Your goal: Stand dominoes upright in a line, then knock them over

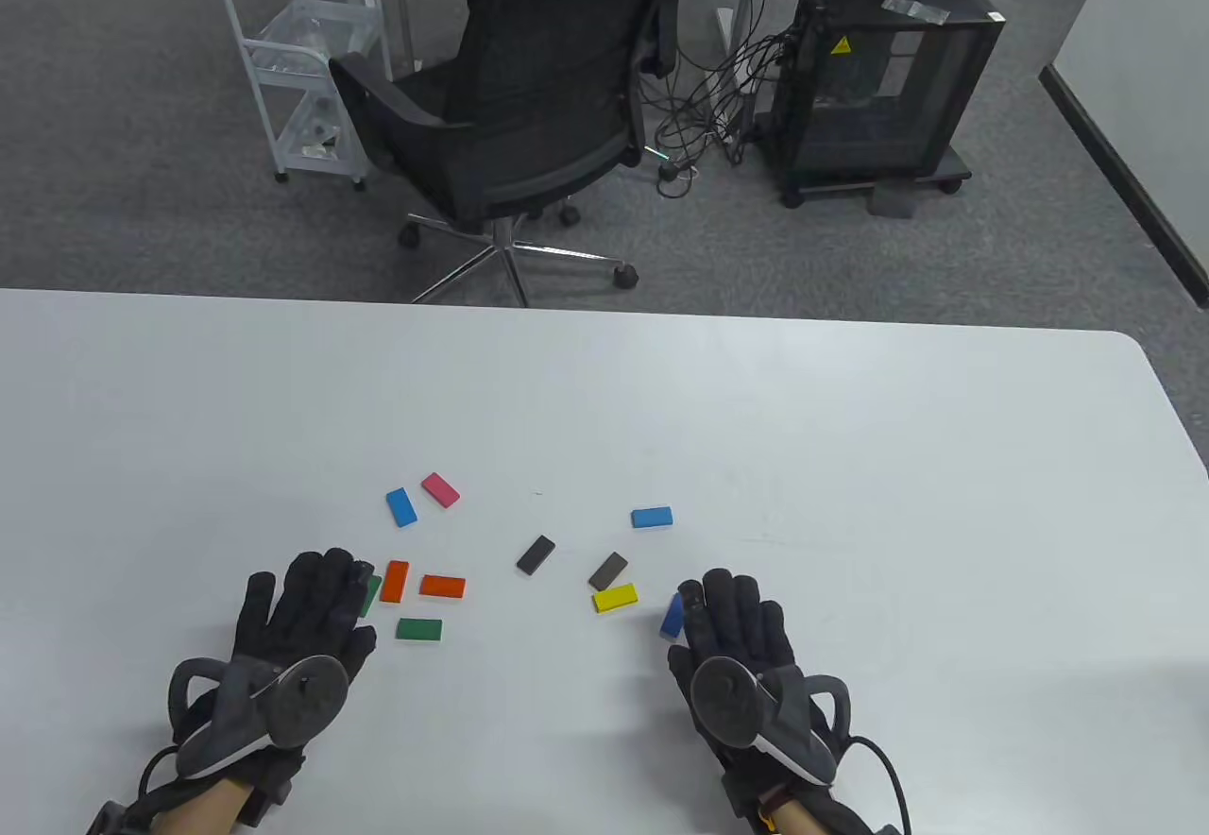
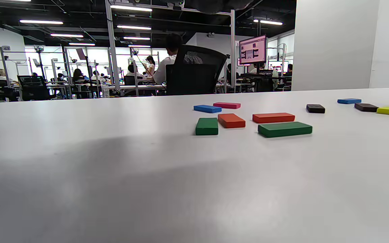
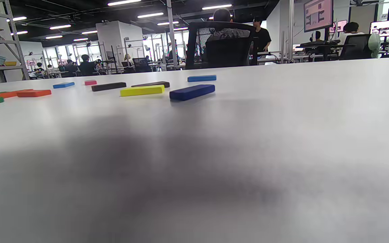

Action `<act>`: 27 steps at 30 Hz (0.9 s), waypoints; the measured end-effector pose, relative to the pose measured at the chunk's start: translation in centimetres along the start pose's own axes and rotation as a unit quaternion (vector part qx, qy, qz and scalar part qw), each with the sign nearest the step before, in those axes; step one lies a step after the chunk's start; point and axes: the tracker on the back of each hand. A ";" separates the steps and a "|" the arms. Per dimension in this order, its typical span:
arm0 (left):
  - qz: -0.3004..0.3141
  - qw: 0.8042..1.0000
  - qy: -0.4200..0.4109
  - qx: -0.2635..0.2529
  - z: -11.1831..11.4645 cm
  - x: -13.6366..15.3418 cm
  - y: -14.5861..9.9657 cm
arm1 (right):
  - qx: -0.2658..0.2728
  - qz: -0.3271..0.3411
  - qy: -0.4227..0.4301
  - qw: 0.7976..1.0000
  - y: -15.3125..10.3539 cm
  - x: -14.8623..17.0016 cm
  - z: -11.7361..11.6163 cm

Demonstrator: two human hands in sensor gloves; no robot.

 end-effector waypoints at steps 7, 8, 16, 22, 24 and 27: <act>-0.001 1.000 -0.002 0.005 0.0 0.0 0.0 | -0.017 -0.004 0.006 1.000 0.2 0.2 -0.4; 0.000 1.000 -0.001 0.004 0.0 0.0 0.0 | -0.017 -0.005 0.006 1.000 0.2 0.2 -0.4; 0.005 1.000 -0.001 0.011 0.1 -0.1 0.0 | -0.016 -0.013 0.006 1.000 0.2 0.5 -0.4; 0.007 1.000 0.005 0.009 0.1 -0.2 -0.1 | -0.021 -0.014 0.007 1.000 0.2 0.5 -0.4; 0.008 1.000 0.010 0.010 0.1 -0.3 -0.1 | -0.024 -0.015 0.006 1.000 0.2 0.5 -0.5; 0.009 1.000 0.009 0.009 0.1 -0.4 -0.1 | -0.021 -0.020 0.006 1.000 0.2 0.6 -0.3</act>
Point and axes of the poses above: the tracker on the back of each hand, its own x axis roughly to the little-finger side, its own y axis roughly from the wrist to the fingertips, z = x × y, and after that the axes turned 4 degrees about y, right-handed
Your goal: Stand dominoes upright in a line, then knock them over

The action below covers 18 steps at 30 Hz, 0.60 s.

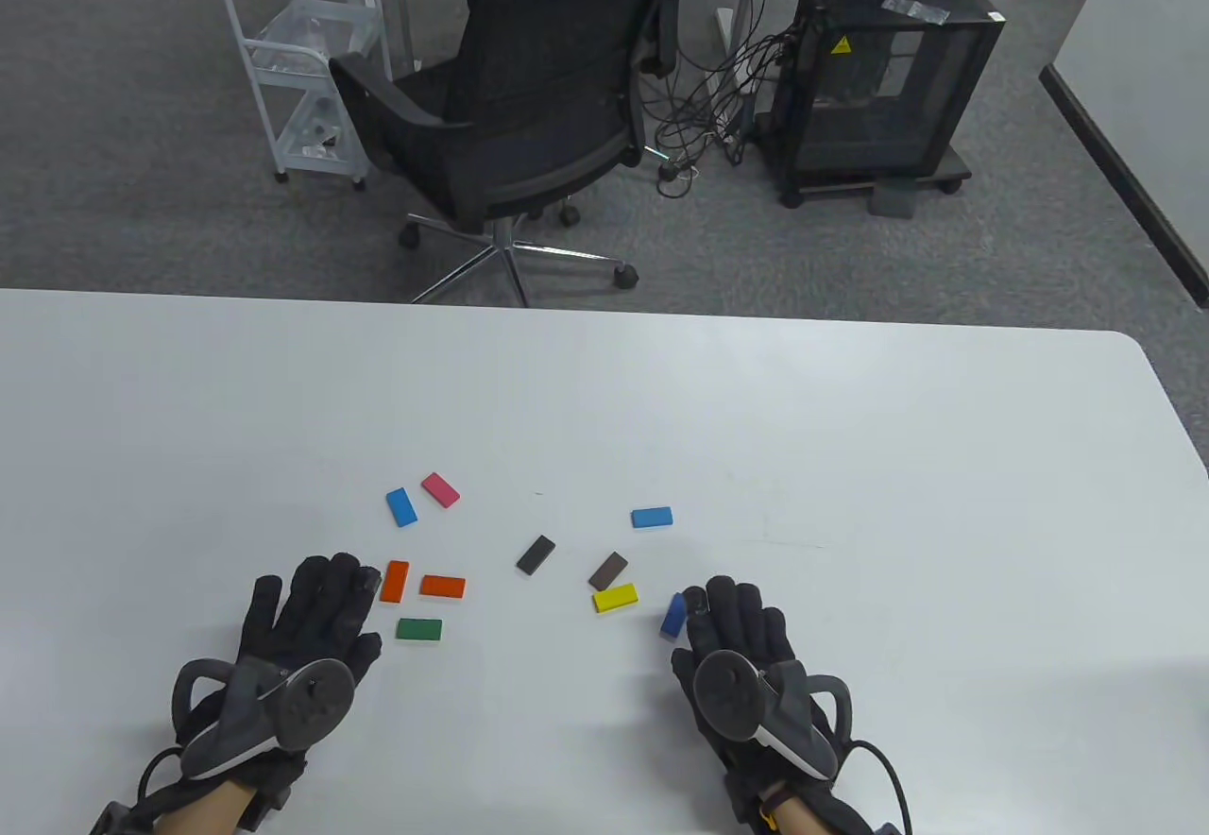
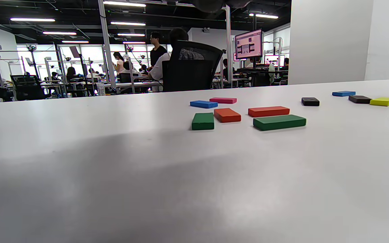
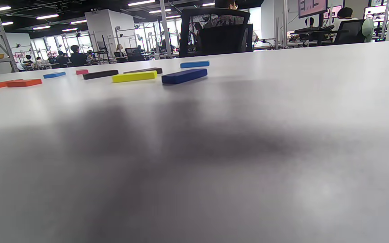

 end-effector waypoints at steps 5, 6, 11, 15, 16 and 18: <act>0.000 1.000 0.003 -0.001 0.0 -0.1 0.0 | 0.016 -0.013 0.008 1.000 0.3 0.4 0.4; 0.000 1.000 0.003 -0.003 0.0 0.0 0.0 | 0.028 -0.021 0.007 0.999 0.4 0.5 0.7; -0.001 1.000 -0.003 -0.006 0.0 0.1 0.0 | 0.030 -0.045 -0.016 0.998 1.5 0.6 0.8; 0.001 1.000 -0.007 -0.008 0.0 0.1 0.0 | -0.002 -0.059 -0.046 0.997 3.9 0.0 0.2; 0.000 1.000 -0.007 -0.009 0.0 0.2 -0.1 | -0.017 -0.060 -0.055 0.997 4.6 -0.4 0.0; 0.000 1.000 -0.007 -0.010 0.1 0.2 -0.1 | -0.031 -0.063 -0.071 0.995 6.0 -1.0 -0.4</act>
Point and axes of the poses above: the tracker on the back of each hand, its own x axis roughly to the little-finger side, its own y axis roughly from the wrist to the fingertips, z = x × y, and after that the axes turned 4 degrees about y, right-handed
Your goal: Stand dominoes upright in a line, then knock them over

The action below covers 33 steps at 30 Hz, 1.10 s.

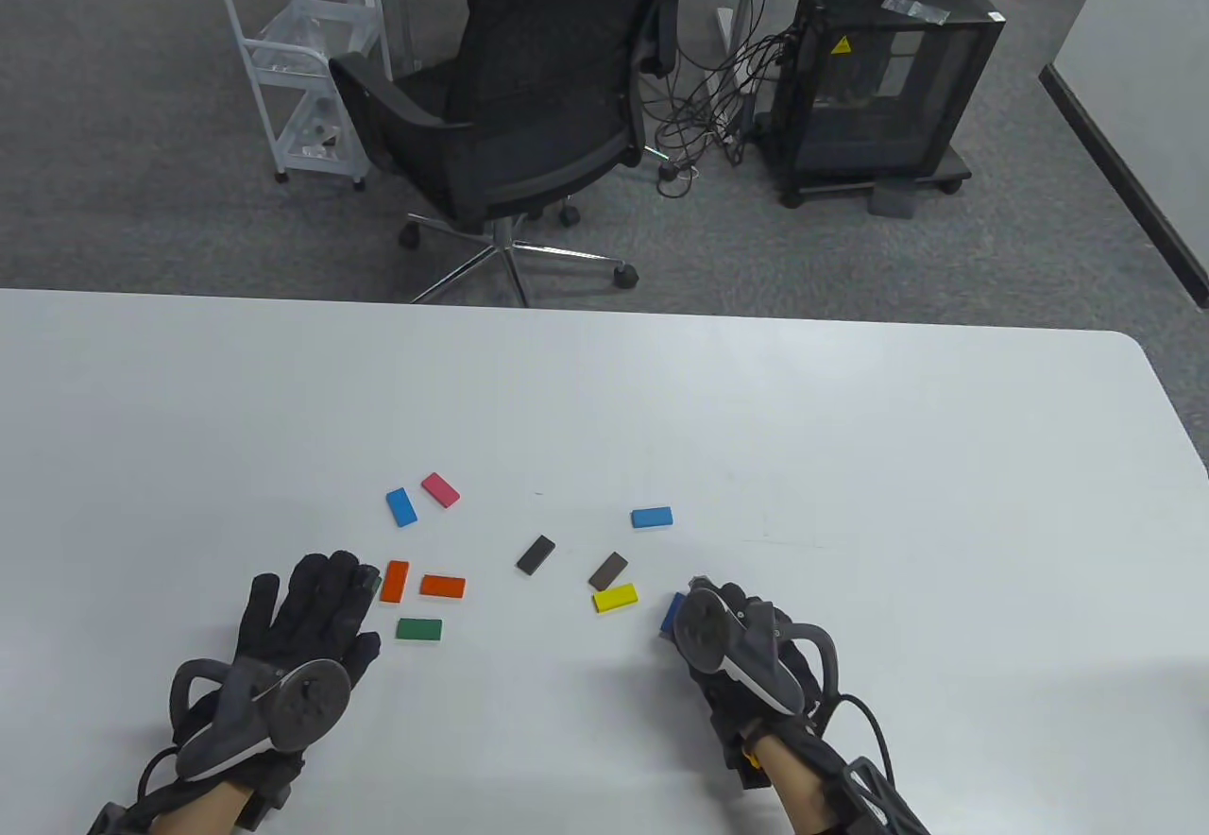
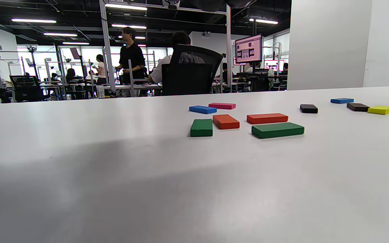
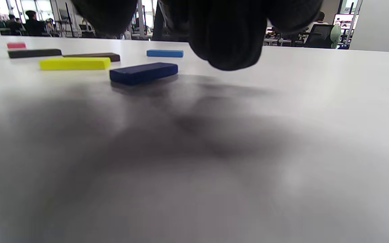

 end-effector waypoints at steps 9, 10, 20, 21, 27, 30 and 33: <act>0.000 1.000 -0.005 0.002 0.1 0.2 0.0 | -0.088 -0.040 -0.057 0.994 3.8 -3.2 -0.9; 0.001 1.000 -0.006 0.003 0.1 0.2 0.0 | -0.090 -0.045 -0.057 0.993 3.9 -3.4 -0.8; 0.007 1.000 -0.001 0.005 0.2 0.1 0.0 | -0.066 -0.016 -0.051 0.996 3.4 -3.1 -1.2; 0.006 1.000 -0.001 0.004 0.2 0.1 0.0 | -0.065 -0.007 -0.044 0.997 3.2 -3.0 -1.2; 0.005 1.000 -0.002 0.001 0.2 0.1 0.0 | 0.018 0.091 0.038 0.995 1.2 -4.5 0.5; 0.006 1.000 -0.002 0.003 0.2 0.1 0.0 | 0.033 0.165 0.094 0.981 0.1 -6.2 1.0; 0.006 1.000 -0.001 0.005 0.2 0.1 0.0 | 0.035 0.220 0.112 0.968 -0.8 -7.7 1.0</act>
Point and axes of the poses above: the tracker on the back of each hand, its own x axis roughly to the little-finger side, its own y axis roughly from the wrist to the fingertips, z = x × y, and after that the axes turned 4 degrees about y, right-handed
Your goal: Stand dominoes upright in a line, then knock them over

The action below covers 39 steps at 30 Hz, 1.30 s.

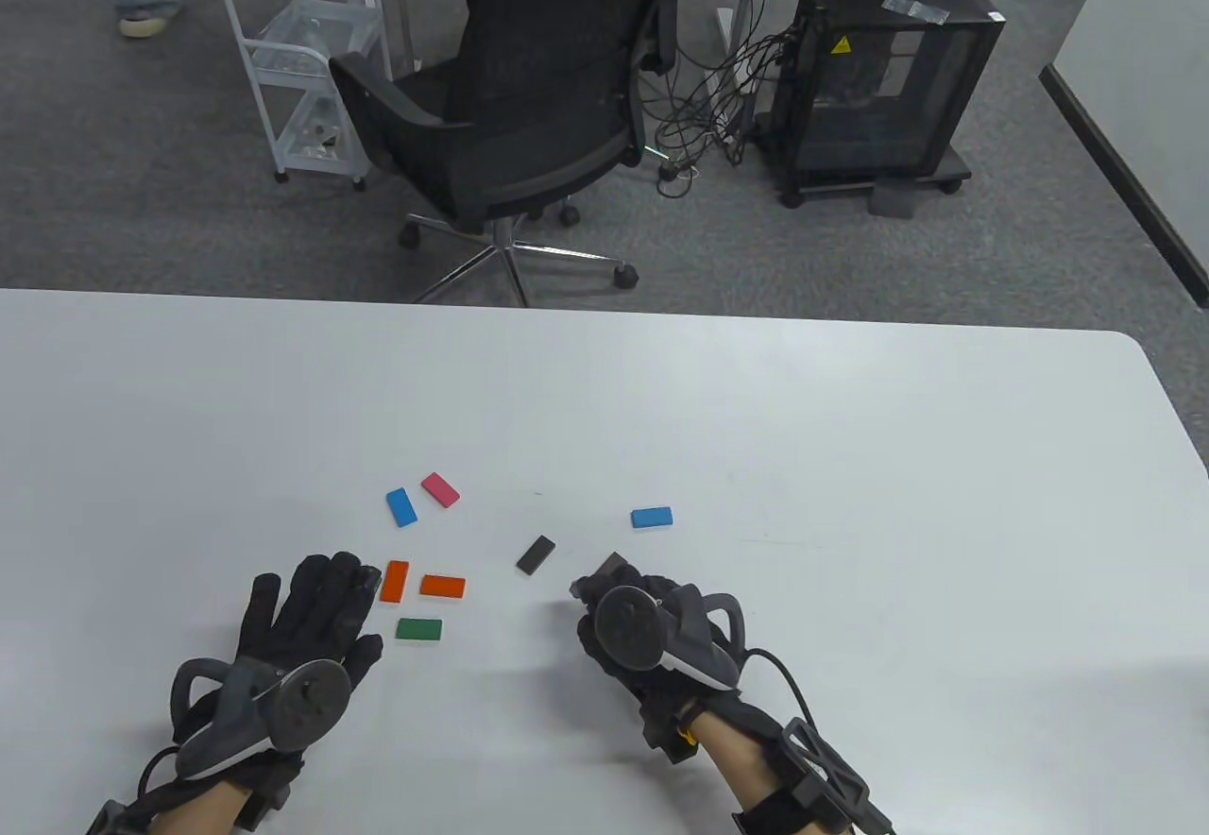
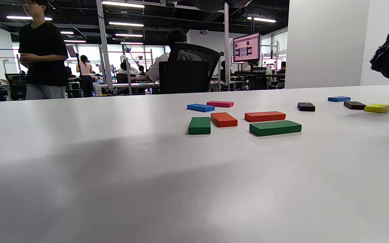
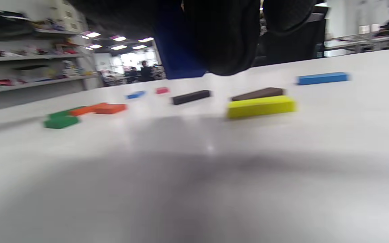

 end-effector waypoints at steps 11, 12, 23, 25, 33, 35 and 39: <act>0.000 1.000 -0.002 0.002 0.0 0.0 0.0 | -0.075 0.080 -0.008 0.994 -0.5 -2.8 -2.2; 0.000 1.000 -0.001 0.002 0.0 0.0 0.0 | -0.080 0.080 -0.016 0.993 -0.6 -2.8 -2.4; 0.001 1.000 -0.001 0.007 0.0 0.0 0.0 | -0.100 0.087 -0.025 0.991 -0.6 -2.8 -3.0; 0.001 1.000 -0.001 0.008 0.0 0.0 0.0 | -0.100 0.087 -0.028 0.991 -0.6 -2.8 -2.9; 0.002 1.000 0.000 0.010 0.1 0.0 0.1 | -0.097 0.088 -0.026 0.991 -0.6 -2.8 -2.8; 0.002 1.000 0.000 0.010 0.1 0.0 0.1 | -0.095 0.088 -0.026 0.991 -0.6 -2.8 -2.8; 0.002 1.000 0.000 0.011 0.1 0.0 0.1 | -0.091 0.089 -0.025 0.992 -0.6 -2.8 -2.8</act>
Point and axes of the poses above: the tracker on the back of each hand, its own x axis roughly to the little-finger side, its own y axis roughly from the wrist to the fingertips, z = x × y, and after that the axes turned 4 degrees about y, right-handed
